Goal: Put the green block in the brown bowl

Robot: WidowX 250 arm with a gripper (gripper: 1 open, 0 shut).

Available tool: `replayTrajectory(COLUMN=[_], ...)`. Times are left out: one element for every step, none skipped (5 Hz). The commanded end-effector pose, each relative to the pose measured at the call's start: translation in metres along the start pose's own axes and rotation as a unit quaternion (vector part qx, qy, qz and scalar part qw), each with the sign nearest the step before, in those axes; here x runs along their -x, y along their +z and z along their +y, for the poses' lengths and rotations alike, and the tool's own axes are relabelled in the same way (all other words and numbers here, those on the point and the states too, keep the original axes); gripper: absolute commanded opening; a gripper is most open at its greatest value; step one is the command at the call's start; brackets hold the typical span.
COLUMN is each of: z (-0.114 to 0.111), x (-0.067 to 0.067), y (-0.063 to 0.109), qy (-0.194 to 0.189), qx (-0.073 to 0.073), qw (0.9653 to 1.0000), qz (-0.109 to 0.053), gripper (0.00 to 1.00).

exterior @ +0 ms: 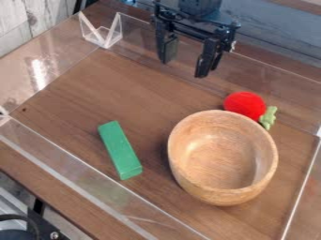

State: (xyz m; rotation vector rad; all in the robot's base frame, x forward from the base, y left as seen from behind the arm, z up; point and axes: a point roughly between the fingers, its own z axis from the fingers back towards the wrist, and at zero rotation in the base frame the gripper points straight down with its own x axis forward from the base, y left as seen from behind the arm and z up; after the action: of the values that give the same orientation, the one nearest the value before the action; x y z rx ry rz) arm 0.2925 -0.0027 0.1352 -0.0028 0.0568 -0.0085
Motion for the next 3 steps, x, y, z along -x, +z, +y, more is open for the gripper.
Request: replayTrajectory(z=[0.000, 0.006, 0.025], x=[0.025, 0.061, 0.095], y=[-0.001, -0.001, -0.010], qy=[0.072, 0.195, 0.289], qx=[0.005, 0.017, 0.029], qw=[0.9974, 0.9806, 0.9567], qz=[0.003, -0.005, -0.020], gripper=[1.00, 1.00, 1.00])
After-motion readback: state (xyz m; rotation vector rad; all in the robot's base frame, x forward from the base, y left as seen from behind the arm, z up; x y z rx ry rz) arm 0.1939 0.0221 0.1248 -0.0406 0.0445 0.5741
